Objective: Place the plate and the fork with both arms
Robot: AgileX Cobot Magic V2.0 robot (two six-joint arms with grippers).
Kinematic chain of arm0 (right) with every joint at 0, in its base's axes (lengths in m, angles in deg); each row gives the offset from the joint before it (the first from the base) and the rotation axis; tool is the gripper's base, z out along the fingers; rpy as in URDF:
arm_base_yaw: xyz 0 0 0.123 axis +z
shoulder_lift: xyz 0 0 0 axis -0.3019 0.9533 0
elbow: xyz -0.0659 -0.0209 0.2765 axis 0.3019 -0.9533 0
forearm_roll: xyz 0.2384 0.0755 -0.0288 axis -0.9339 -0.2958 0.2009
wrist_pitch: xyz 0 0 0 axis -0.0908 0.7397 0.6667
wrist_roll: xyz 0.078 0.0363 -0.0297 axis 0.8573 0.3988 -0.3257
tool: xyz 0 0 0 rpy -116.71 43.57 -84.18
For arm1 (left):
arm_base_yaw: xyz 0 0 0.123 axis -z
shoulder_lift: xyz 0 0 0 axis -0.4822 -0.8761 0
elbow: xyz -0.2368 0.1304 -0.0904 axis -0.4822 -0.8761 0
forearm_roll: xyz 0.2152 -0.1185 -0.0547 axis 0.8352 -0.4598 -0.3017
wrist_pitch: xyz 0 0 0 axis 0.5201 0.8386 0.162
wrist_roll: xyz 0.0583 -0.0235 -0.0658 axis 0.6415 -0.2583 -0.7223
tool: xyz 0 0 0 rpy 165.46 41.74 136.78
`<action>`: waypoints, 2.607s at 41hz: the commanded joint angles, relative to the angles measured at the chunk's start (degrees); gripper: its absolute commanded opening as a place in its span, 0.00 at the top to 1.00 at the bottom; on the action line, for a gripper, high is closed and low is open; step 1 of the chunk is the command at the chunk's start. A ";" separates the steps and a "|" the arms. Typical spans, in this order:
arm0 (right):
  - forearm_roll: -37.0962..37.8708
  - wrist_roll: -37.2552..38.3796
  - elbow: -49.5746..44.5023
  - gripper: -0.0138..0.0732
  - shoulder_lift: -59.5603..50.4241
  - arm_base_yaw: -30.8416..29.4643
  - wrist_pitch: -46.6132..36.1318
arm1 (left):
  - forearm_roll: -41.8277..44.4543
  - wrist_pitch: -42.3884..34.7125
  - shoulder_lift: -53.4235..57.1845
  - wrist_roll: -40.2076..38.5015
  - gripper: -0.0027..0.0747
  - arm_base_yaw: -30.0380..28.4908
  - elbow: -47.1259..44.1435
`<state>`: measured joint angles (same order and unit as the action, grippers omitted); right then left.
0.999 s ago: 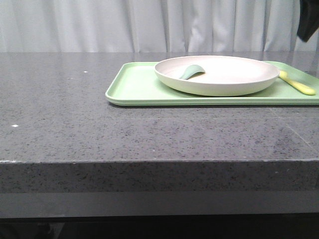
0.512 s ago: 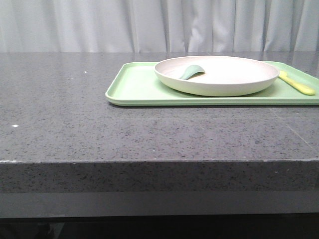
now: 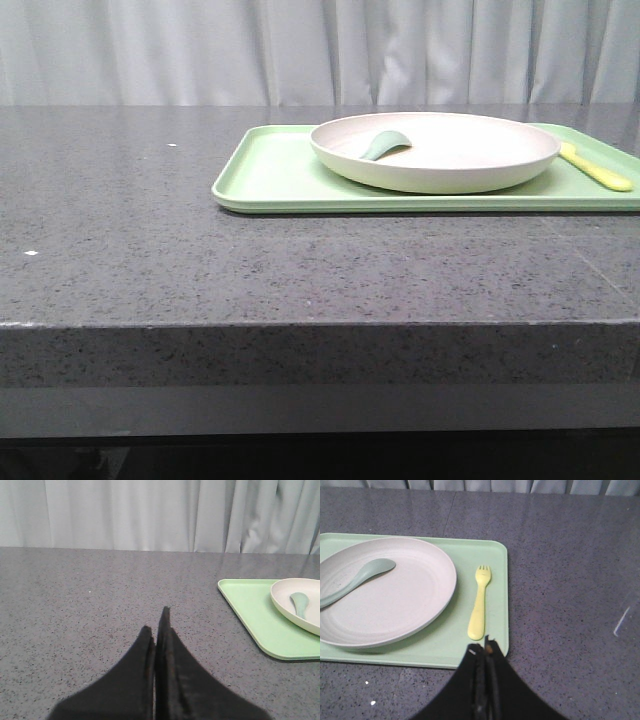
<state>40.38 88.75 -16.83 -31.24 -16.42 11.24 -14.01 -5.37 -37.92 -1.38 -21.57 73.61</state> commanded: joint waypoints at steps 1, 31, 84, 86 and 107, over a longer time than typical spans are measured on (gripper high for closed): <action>0.54 -0.71 -3.79 0.92 -6.11 -0.36 -9.28 | -0.10 -4.45 -0.69 -0.16 0.99 -0.15 1.68; 0.54 -0.71 -13.15 0.92 -20.03 -0.36 -14.45 | -0.10 -4.45 -0.69 -0.16 0.99 -0.15 1.68; 0.54 -0.71 -13.15 0.92 -20.03 -0.36 -14.45 | -0.10 -11.89 12.97 -0.16 0.99 -4.74 -14.49; 0.54 -0.71 -13.15 0.92 -20.03 -0.36 -14.45 | -0.10 -12.43 13.36 -0.16 0.99 -4.84 -16.09; 0.54 -0.71 -13.27 0.92 -20.03 -0.36 -14.44 | -0.10 -19.35 13.06 -0.16 0.99 -4.84 -25.27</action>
<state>40.38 88.72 -31.43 -51.80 -16.42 1.81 -14.01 -19.46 -25.93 -1.38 -26.26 48.44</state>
